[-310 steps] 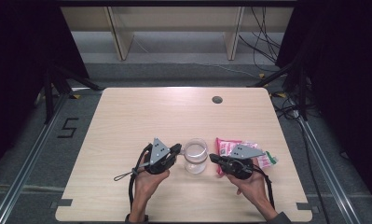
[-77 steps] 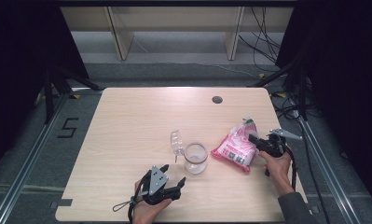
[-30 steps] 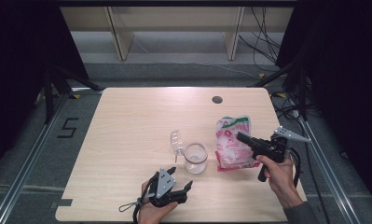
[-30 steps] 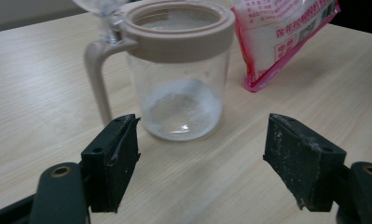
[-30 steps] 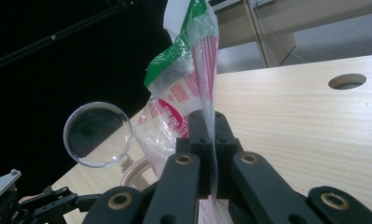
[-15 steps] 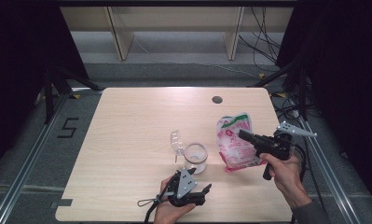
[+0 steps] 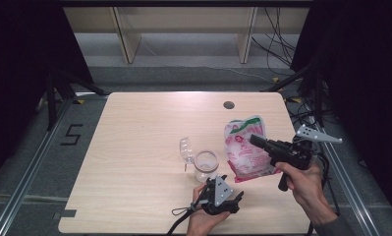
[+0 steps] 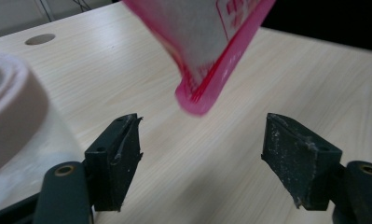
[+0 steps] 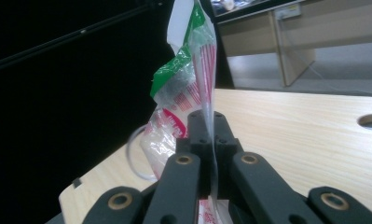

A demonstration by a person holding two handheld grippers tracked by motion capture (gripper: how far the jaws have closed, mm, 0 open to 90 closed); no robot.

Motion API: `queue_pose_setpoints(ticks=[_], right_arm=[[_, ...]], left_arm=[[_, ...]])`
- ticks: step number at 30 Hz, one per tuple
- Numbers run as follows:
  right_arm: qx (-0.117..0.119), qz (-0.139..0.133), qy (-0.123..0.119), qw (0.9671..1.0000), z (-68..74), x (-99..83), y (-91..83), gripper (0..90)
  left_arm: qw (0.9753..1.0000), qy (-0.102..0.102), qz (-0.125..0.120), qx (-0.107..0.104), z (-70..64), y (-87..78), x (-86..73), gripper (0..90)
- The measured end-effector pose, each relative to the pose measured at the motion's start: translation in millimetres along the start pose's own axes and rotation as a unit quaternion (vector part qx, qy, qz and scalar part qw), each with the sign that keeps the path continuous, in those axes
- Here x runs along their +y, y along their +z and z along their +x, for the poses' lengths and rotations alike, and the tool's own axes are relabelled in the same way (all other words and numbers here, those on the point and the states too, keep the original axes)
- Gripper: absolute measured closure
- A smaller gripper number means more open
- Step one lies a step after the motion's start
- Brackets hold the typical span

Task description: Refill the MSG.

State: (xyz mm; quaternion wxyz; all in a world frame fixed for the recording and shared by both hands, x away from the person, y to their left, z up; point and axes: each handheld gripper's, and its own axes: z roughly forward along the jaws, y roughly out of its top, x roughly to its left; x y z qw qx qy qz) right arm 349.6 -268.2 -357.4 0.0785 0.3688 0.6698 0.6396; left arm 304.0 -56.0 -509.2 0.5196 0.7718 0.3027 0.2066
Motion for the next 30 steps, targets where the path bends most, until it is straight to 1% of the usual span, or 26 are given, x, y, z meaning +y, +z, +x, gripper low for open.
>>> queue_pose_setpoints(ticks=[1, 2, 3, 4, 5, 7, 8, 9, 10, 12, 13, 14, 15, 16, 17, 18, 19, 20, 21, 23, 24, 25, 27, 28, 29, 30], right_arm=[[0.001, -0.001, -0.003, 1.0, 2.9, 0.5, -0.2, 90.0], [0.003, -0.002, -0.009, 1.0, 4.8, 0.8, 0.2, 90.0], [0.005, 0.0, 0.002, 1.0, 9.1, 1.1, -0.3, 90.0], [0.008, 0.003, -0.009, 0.9999, 9.6, 1.7, -0.1, 90.0], [0.006, 0.002, -0.014, 0.9999, 11.2, 1.6, 0.0, 90.0], [0.01, 0.006, -0.016, 0.9998, 14.2, 0.6, 0.5, 90.0], [0.009, 0.007, -0.015, 0.9998, 16.6, 0.3, 0.5, 90.0], [0.011, 0.011, -0.016, 0.9997, 17.9, -0.3, 1.0, 90.0], [0.009, 0.013, -0.015, 0.9998, 19.4, -1.1, 1.4, 90.0], [0.007, 0.016, -0.023, 0.9996, 19.9, -2.0, 3.6, 90.0], [0.004, 0.018, -0.024, 0.9995, 20.1, -2.5, 4.4, 90.0], [0.004, 0.018, -0.028, 0.9994, 19.9, -2.4, 5.1, 90.0], [0.002, 0.019, -0.028, 0.9994, 19.9, -2.2, 5.5, 90.0], [-0.001, 0.019, -0.032, 0.9993, 19.2, -2.2, 5.8, 90.0], [-0.002, 0.024, -0.024, 0.9994, 19.9, -2.1, 6.0, 90.0], [-0.004, 0.021, -0.037, 0.9991, 18.0, -1.4, 7.3, 90.0], [-0.006, 0.027, -0.028, 0.9992, 20.0, -0.9, 7.5, 90.0], [-0.009, 0.033, -0.029, 0.999, 21.6, 0.5, 7.4, 90.0], [-0.013, 0.032, -0.046, 0.9983, 20.3, 2.0, 8.8, 90.0], [-0.017, 0.039, -0.053, 0.9977, 20.7, 4.2, 10.8, 90.0], [-0.02, 0.038, -0.052, 0.9977, 21.2, 4.8, 12.7, 90.0], [-0.019, 0.039, -0.062, 0.9971, 21.1, 5.9, 14.1, 90.0], [-0.02, 0.045, -0.059, 0.997, 22.3, 7.3, 16.6, 90.0], [-0.024, 0.046, -0.065, 0.9966, 21.7, 8.1, 18.2, 90.0], [-0.025, 0.05, -0.058, 0.9968, 22.7, 8.9, 19.3, 90.0], [-0.026, 0.051, -0.061, 0.9965, 22.1, 10.2, 21.2, 90.0]], left_arm=[[1.0, 0.0, -0.001, 0.005, -1.1, 1.5, 0.7, 28.2], [0.9999, -0.011, -0.011, 0.003, -2.9, 2.6, 1.4, 28.8], [0.9997, -0.013, -0.02, 0.005, -4.4, 3.1, 2.1, 31.1], [0.9995, 0.003, -0.029, 0.012, -3.4, 4.0, 3.6, 32.4], [0.9992, 0.004, -0.036, 0.017, -3.8, 4.8, 4.2, 33.2], [0.9988, 0.027, -0.028, 0.029, -1.1, 3.5, 6.0, 38.9], [0.9986, 0.02, -0.038, 0.03, -2.5, 4.5, 6.1, 41.1], [0.9984, 0.028, -0.042, 0.027, -2.6, 4.3, 6.7, 44.8], [0.9983, 0.025, -0.046, 0.025, -3.8, 4.3, 6.7, 48.6], [0.9976, 0.02, -0.057, 0.033, -5.2, 6.3, 5.5, 57.1], [0.9977, 0.01, -0.061, 0.028, -5.0, 6.8, 4.7, 60.8], [0.9966, -0.007, -0.079, 0.02, -5.7, 9.3, 3.4, 63.6], [0.9965, -0.008, -0.08, 0.021, -5.3, 9.2, 2.7, 64.3], [0.9966, -0.001, -0.078, 0.026, -5.1, 8.9, 2.8, 64.9], [0.9968, -0.005, -0.077, 0.024, -5.5, 9.3, 3.0, 65.6], [0.9968, -0.009, -0.077, 0.02, -5.5, 9.7, 3.2, 65.9], [0.9967, -0.008, -0.079, 0.018, -5.2, 9.6, 3.1, 66.4], [0.9965, -0.005, -0.082, 0.018, -5.9, 10.0, 3.0, 67.1], [0.9965, -0.008, -0.082, 0.015, -6.4, 10.0, 3.1, 67.7], [0.9957, -0.019, -0.09, 0.007, -7.0, 11.2, 3.4, 68.4], [0.9973, 0.0, -0.072, 0.014, -3.9, 8.5, 3.3, 68.7], [0.9974, 0.006, -0.071, 0.015, -3.0, 7.8, 3.9, 69.0], [0.9973, -0.006, -0.073, 0.008, -2.7, 8.4, 4.0, 69.3], [0.9972, -0.012, -0.074, 0.006, -2.2, 8.3, 4.1, 69.3], [0.9969, -0.014, -0.077, 0.007, -2.2, 8.3, 4.2, 69.4], [0.9969, -0.012, -0.078, 0.005, -1.6, 8.3, 4.4, 69.6]])
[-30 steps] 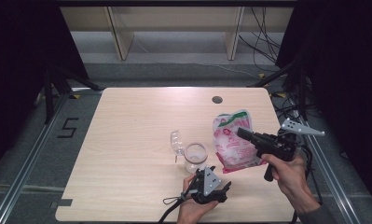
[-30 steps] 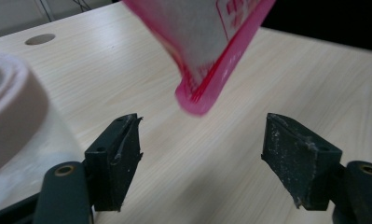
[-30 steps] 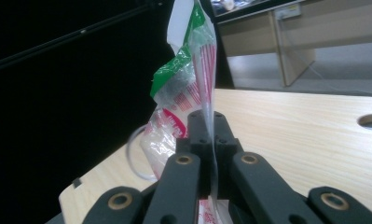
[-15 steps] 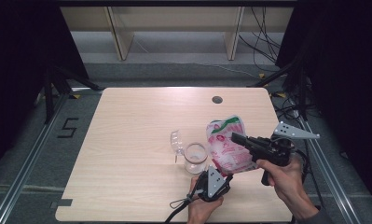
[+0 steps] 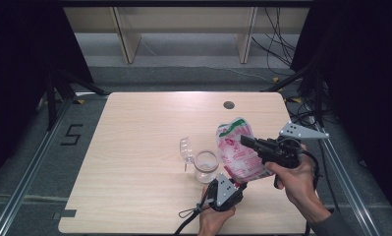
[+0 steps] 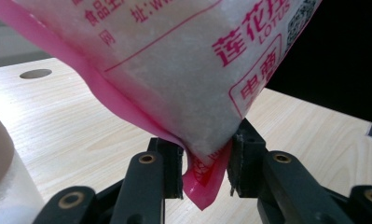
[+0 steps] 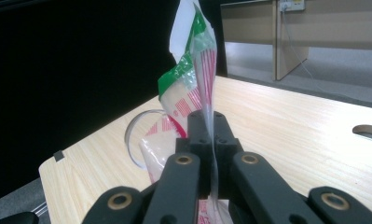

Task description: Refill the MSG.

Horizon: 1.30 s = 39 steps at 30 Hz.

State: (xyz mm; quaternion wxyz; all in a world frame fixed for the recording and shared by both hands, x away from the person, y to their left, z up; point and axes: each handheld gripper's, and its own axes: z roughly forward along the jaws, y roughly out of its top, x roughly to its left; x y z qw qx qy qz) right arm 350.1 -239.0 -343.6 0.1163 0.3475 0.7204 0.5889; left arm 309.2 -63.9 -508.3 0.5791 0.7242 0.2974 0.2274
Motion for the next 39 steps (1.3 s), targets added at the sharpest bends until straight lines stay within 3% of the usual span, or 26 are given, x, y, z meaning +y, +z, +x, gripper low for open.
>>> queue_pose_setpoints(ticks=[7, 13, 16, 19, 21, 22, 23, 24, 26, 27, 29, 30, 33, 34, 37, 39], right_arm=[[-0.011, 0.024, -0.01, 0.9996, 1.7, 7.9, 12.8, 90.0], [-0.02, 0.034, -0.048, 0.9981, 1.7, 13.7, 25.2, 90.0], [-0.027, 0.042, -0.038, 0.998, 5.6, 15.8, 29.9, 90.0], [-0.03, 0.045, -0.052, 0.9972, 4.6, 17.2, 35.7, 90.0], [-0.034, 0.05, -0.042, 0.9973, 7.4, 17.5, 39.0, 90.0], [-0.035, 0.054, -0.052, 0.9966, 6.0, 18.5, 40.7, 90.0], [-0.036, 0.057, -0.039, 0.997, 7.3, 18.1, 42.1, 90.0], [-0.035, 0.054, -0.049, 0.9967, 5.2, 18.1, 44.7, 90.0], [-0.036, 0.054, -0.029, 0.9975, 7.9, 17.1, 48.0, 90.0], [-0.036, 0.055, -0.041, 0.997, 7.1, 17.2, 49.7, 90.0], [-0.036, 0.065, -0.034, 0.9966, 10.7, 16.4, 53.5, 90.0], [-0.032, 0.061, -0.044, 0.9967, 9.9, 15.8, 56.8, 90.0], [-0.035, 0.068, -0.042, 0.9962, 13.2, 15.6, 60.3, 90.0], [-0.036, 0.07, -0.043, 0.996, 13.2, 15.7, 61.1, 90.0], [-0.042, 0.079, -0.052, 0.9946, 12.6, 16.4, 62.9, 90.0], [-0.042, 0.082, -0.051, 0.9944, 13.0, 15.5, 64.9, 90.0]], left_arm=[[0.9996, -0.02, -0.007, -0.018, 2.8, 3.5, -0.2, 70.4], [0.9995, -0.023, -0.006, -0.018, 5.0, 2.9, 1.4, 70.9], [0.9991, -0.033, -0.015, -0.021, 5.3, 5.2, 0.7, 71.1], [0.999, -0.034, -0.013, -0.024, 7.0, 5.6, 1.0, 71.3], [0.9992, -0.032, -0.011, -0.022, 7.7, 5.5, 0.9, 71.4], [0.9988, -0.039, -0.014, -0.024, 7.5, 6.4, 0.7, 71.5], [0.9979, -0.053, -0.026, -0.028, 6.1, 8.8, 0.3, 71.5], [0.9978, -0.053, -0.025, -0.029, 6.6, 9.0, 0.1, 71.5], [0.998, -0.05, -0.021, -0.032, 7.0, 8.7, -0.2, 71.6], [0.9979, -0.052, -0.019, -0.032, 6.7, 8.8, -0.5, 71.7], [0.9979, -0.053, -0.019, -0.033, 6.6, 9.2, -0.7, 71.9], [0.9977, -0.055, -0.02, -0.033, 6.4, 9.4, -0.8, 72.0], [0.9972, -0.06, -0.023, -0.039, 6.8, 9.1, -1.1, 72.1], [0.9981, -0.048, -0.012, -0.036, 9.3, 8.1, -1.3, 72.2], [0.9967, -0.063, -0.024, -0.044, 6.8, 10.1, -1.9, 72.3], [0.9977, -0.05, -0.013, -0.044, 9.3, 9.7, -2.6, 72.4]])
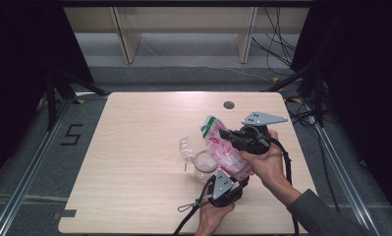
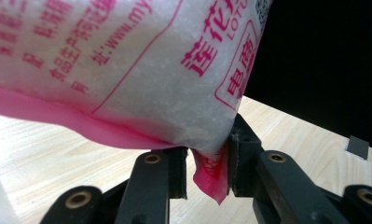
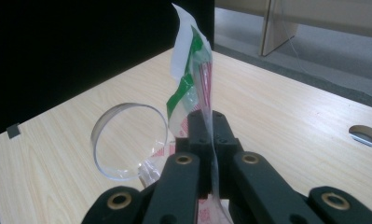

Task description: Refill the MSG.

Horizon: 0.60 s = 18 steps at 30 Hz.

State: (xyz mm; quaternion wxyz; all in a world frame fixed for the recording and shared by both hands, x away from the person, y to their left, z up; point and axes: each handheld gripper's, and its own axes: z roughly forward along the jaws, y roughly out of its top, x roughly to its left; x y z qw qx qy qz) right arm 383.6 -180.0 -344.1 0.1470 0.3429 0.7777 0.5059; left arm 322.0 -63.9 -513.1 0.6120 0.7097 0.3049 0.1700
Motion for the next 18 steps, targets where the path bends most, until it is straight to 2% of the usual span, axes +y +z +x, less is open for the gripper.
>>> queue_pose_setpoints(ticks=[1, 4, 5, 6, 8, 10, 11, 12, 14, 15, 16, 18], right_arm=[[0.0, -0.005, -0.006, 1.0, 0.2, -0.5, 2.0, 90.0], [0.005, 0.002, -0.013, 0.9999, 0.9, -0.2, 3.6, 90.0], [-0.001, 0.001, -0.012, 0.9999, 2.1, -0.6, 4.3, 90.0], [0.002, 0.009, -0.005, 0.9999, 3.7, -0.5, 4.2, 90.0], [0.003, 0.007, -0.01, 0.9999, 5.1, -0.7, 6.6, 90.0], [-0.003, 0.014, -0.027, 0.9995, 4.0, -0.3, 7.7, 90.0], [-0.005, 0.006, -0.019, 0.9998, 6.2, -1.3, 10.5, 90.0], [0.0, 0.02, -0.017, 0.9997, 7.5, -0.6, 9.6, 90.0], [-0.006, 0.019, -0.031, 0.9993, 7.4, 0.0, 12.4, 90.0], [-0.001, 0.02, -0.042, 0.9989, 6.5, 0.3, 14.2, 90.0], [-0.006, 0.027, -0.027, 0.9993, 8.9, 0.2, 13.5, 90.0], [-0.01, 0.024, -0.044, 0.9987, 9.3, 0.7, 16.1, 90.0]], left_arm=[[0.9998, -0.014, -0.011, -0.005, -2.1, 1.4, -0.2, 72.4], [0.9999, -0.013, -0.008, -0.006, -1.7, 1.2, -0.4, 72.5], [1.0, -0.005, 0.001, -0.003, -0.1, 0.4, -0.3, 72.6], [1.0, -0.007, 0.0, -0.004, 0.0, 0.8, -0.5, 72.7], [1.0, -0.005, 0.002, -0.004, 0.1, 0.9, -1.0, 72.7], [1.0, -0.005, 0.004, -0.007, 1.1, 1.3, -1.2, 72.8], [1.0, -0.005, 0.004, -0.005, 0.8, 1.1, -1.2, 72.8], [1.0, -0.005, 0.004, -0.005, 0.8, 1.1, -1.4, 72.8], [1.0, -0.002, 0.007, -0.005, 1.3, 0.8, -1.2, 72.9], [1.0, -0.003, 0.003, -0.007, 1.6, 1.4, -1.5, 72.8], [1.0, -0.004, 0.003, -0.007, 1.5, 1.5, -1.4, 72.9], [1.0, -0.003, 0.002, -0.007, 1.9, 1.5, -1.5, 72.9]])
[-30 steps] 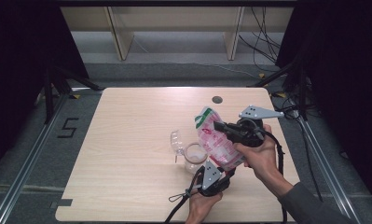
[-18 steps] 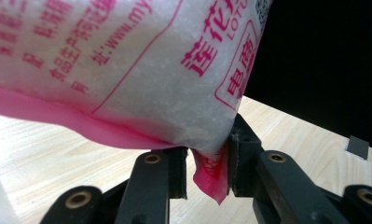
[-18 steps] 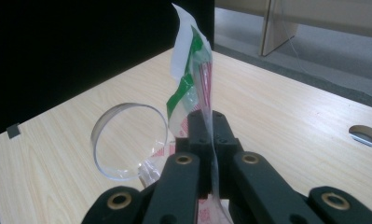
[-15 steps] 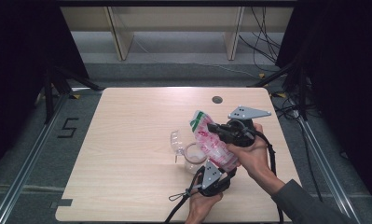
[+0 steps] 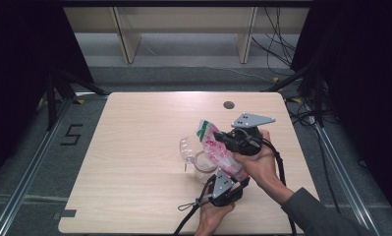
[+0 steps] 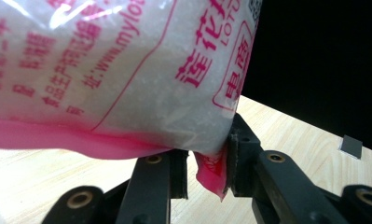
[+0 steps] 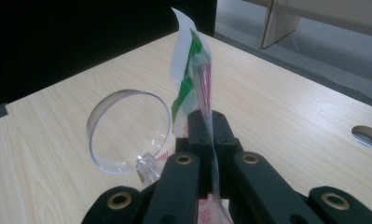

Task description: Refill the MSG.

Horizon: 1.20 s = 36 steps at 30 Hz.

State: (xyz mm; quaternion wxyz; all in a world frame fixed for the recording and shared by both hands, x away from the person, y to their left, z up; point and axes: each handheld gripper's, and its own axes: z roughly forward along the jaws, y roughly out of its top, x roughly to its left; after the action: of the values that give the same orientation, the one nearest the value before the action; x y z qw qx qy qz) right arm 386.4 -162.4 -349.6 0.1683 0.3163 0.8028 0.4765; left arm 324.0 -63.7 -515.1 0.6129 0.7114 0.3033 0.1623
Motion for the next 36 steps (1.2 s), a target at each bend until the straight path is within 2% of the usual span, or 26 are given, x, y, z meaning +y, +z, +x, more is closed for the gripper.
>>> queue_pose_setpoints(ticks=[1, 5, 9, 10, 12, 13, 14, 15, 16, 17, 18, 21, 22, 23, 24, 25, 27, 29, 30, 31, 33, 34, 36], right_arm=[[0.0, 0.005, 0.006, 1.0, 1.5, 0.3, 0.0, 90.0], [-0.004, 0.014, -0.006, 0.9999, 1.2, 1.8, 2.0, 90.0], [-0.015, 0.009, -0.017, 0.9997, 1.1, 2.0, 5.3, 90.0], [-0.007, 0.016, -0.015, 0.9997, 1.0, 2.3, 5.6, 90.0], [-0.01, 0.017, -0.005, 0.9998, 1.9, 1.7, 6.5, 90.0], [-0.01, 0.023, -0.007, 0.9997, 1.5, 1.8, 6.1, 90.0], [-0.012, 0.022, -0.013, 0.9996, 0.7, 1.7, 6.6, 90.0], [-0.011, 0.026, -0.008, 0.9996, 1.8, 1.7, 6.7, 90.0], [-0.007, 0.024, -0.024, 0.9994, 0.1, 2.2, 7.7, 90.0], [-0.016, 0.019, -0.027, 0.9993, -0.1, 1.9, 8.3, 90.0], [-0.014, 0.025, -0.008, 0.9996, 2.7, 1.3, 8.7, 90.0], [-0.009, 0.025, -0.027, 0.9993, 0.3, 2.0, 10.5, 90.0], [-0.015, 0.024, -0.023, 0.9993, 0.6, 1.9, 11.1, 90.0], [-0.01, 0.028, -0.022, 0.9993, 0.4, 1.8, 12.0, 90.0], [-0.011, 0.03, -0.03, 0.999, -0.1, 2.0, 12.6, 90.0], [-0.014, 0.032, -0.012, 0.9993, 3.5, 1.2, 13.2, 90.0], [-0.011, 0.037, -0.018, 0.9991, 3.0, 1.6, 13.9, 90.0], [-0.013, 0.034, -0.02, 0.9992, 4.2, 1.0, 15.8, 90.0], [-0.015, 0.03, -0.017, 0.9993, 5.5, 0.8, 16.6, 90.0], [-0.015, 0.031, -0.033, 0.9988, 3.5, 1.7, 16.2, 90.0], [-0.013, 0.033, -0.037, 0.9987, 3.6, 1.8, 17.5, 90.0], [-0.014, 0.039, -0.028, 0.9988, 4.9, 1.7, 16.8, 90.0], [-0.012, 0.038, -0.042, 0.9983, 4.0, 2.7, 17.4, 90.0]], left_arm=[[1.0, -0.004, -0.002, -0.001, -0.2, 0.5, 0.1, 72.9], [1.0, -0.005, -0.004, -0.007, 1.4, 1.5, -0.1, 73.0], [0.9999, -0.003, 0.007, -0.007, 2.6, 2.0, 0.1, 73.0], [0.9999, -0.004, 0.007, -0.007, 2.3, 2.1, -0.2, 73.0], [0.9999, -0.002, 0.011, -0.007, 2.9, 2.1, -0.2, 73.0], [0.9999, -0.014, 0.002, -0.008, 1.6, 3.3, -0.4, 73.0], [0.9999, -0.014, 0.001, -0.009, 1.6, 3.5, -0.4, 73.1], [0.9998, -0.014, 0.0, -0.011, 1.5, 3.8, -0.6, 73.1], [0.9999, -0.013, 0.0, -0.011, 1.7, 4.1, -0.8, 73.1], [0.9999, -0.006, 0.008, -0.013, 2.7, 3.6, -0.5, 73.1], [0.9999, -0.006, 0.008, -0.012, 2.6, 3.5, -0.4, 73.1], [0.9998, -0.001, 0.013, -0.013, 3.8, 3.3, -0.6, 73.1], [0.9997, -0.02, 0.0, -0.012, 1.6, 4.9, -1.0, 73.1], [0.9997, -0.023, 0.0, -0.012, 1.7, 5.1, -1.0, 73.1], [0.9996, -0.023, -0.001, -0.015, 1.8, 5.1, -1.1, 73.1], [0.9997, -0.021, -0.001, -0.015, 1.8, 5.0, -1.4, 73.1], [0.9997, -0.019, 0.001, -0.012, 1.8, 4.7, -1.8, 73.1], [0.9998, -0.005, 0.013, -0.014, 4.0, 3.7, -1.4, 73.2], [0.9998, -0.009, 0.008, -0.013, 3.1, 4.0, -1.5, 73.2], [0.9998, -0.017, 0.0, -0.012, 1.7, 4.7, -1.8, 73.2], [0.9997, -0.019, 0.0, -0.012, 1.6, 5.2, -1.8, 73.2], [0.9997, -0.018, 0.0, -0.014, 1.7, 5.5, -1.8, 73.2], [0.9998, -0.016, -0.002, -0.013, 1.3, 5.7, -1.9, 73.2]])
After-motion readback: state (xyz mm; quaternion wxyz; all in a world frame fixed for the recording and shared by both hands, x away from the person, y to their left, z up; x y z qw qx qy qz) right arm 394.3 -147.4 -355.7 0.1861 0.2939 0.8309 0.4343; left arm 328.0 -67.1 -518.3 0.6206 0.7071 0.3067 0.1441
